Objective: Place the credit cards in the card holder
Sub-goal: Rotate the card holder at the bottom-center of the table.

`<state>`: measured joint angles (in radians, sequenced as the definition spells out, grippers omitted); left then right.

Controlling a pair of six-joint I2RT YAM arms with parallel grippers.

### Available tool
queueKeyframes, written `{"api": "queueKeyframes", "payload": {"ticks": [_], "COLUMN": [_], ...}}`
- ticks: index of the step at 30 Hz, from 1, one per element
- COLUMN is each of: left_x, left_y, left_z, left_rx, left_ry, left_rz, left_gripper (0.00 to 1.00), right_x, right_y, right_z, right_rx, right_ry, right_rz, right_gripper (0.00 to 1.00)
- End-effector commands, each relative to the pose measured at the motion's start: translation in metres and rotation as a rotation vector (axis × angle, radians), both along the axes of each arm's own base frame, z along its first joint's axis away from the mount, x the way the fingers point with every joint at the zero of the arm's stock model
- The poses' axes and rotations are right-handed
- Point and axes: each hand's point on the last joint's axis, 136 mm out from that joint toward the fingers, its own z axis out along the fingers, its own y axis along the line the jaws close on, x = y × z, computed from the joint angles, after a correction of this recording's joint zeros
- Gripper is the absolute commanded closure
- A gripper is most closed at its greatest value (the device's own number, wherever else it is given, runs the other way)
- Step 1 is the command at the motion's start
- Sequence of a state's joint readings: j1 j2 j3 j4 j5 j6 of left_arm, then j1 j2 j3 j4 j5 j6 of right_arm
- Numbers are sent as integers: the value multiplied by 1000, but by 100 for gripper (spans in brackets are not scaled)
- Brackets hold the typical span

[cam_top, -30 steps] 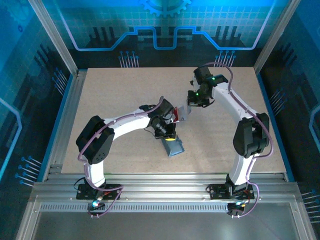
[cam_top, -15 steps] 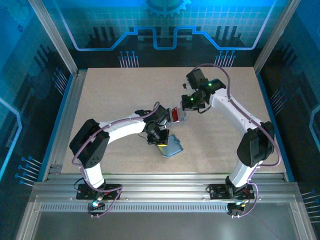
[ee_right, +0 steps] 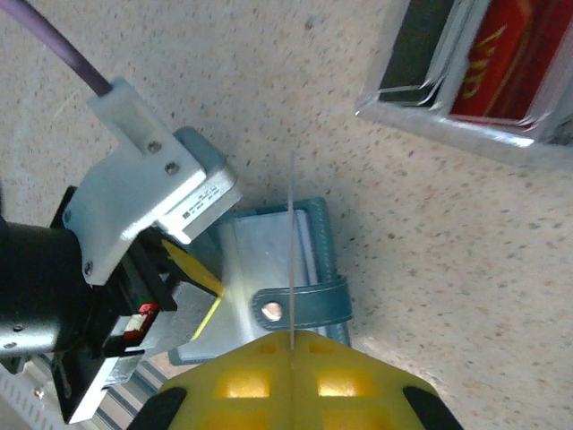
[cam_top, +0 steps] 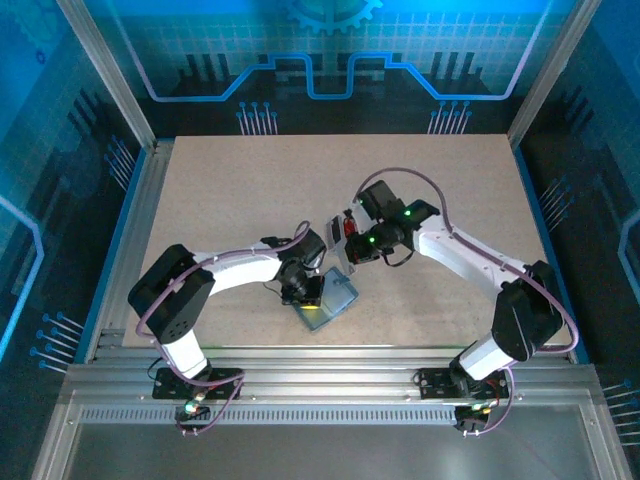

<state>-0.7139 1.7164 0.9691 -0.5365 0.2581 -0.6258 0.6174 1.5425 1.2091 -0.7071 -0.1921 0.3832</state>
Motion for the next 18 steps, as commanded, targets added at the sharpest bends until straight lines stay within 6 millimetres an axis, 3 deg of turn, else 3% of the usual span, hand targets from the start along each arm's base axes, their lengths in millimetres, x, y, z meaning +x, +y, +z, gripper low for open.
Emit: {"api": "queueKeyframes", "payload": {"ticks": [1,6,9,14,18], "left_x": [1,0,2,4,4], "left_y": [-2,1,5,8,8], "left_z": [5,-1,-6,-13,-16], "left_rx": [-37,-27,0,25,22], "left_ry": [-43,-57,-66,-80,-89], "left_rz": [-5,-17,-30,-53,-59], "left_gripper": [100,100,100,100,100], "right_x": [-11,-22,-20,-21,-23], "right_y": [28,41,31,28,44], "right_z": [-1,-19,-27,-7,-16], "right_rx": [84,79,13,37,43], "right_ry": [-28,-35,-54,-111,-82], "right_rz": [71,108,71,71,117], "right_gripper": [100,100,100,100,100]}}
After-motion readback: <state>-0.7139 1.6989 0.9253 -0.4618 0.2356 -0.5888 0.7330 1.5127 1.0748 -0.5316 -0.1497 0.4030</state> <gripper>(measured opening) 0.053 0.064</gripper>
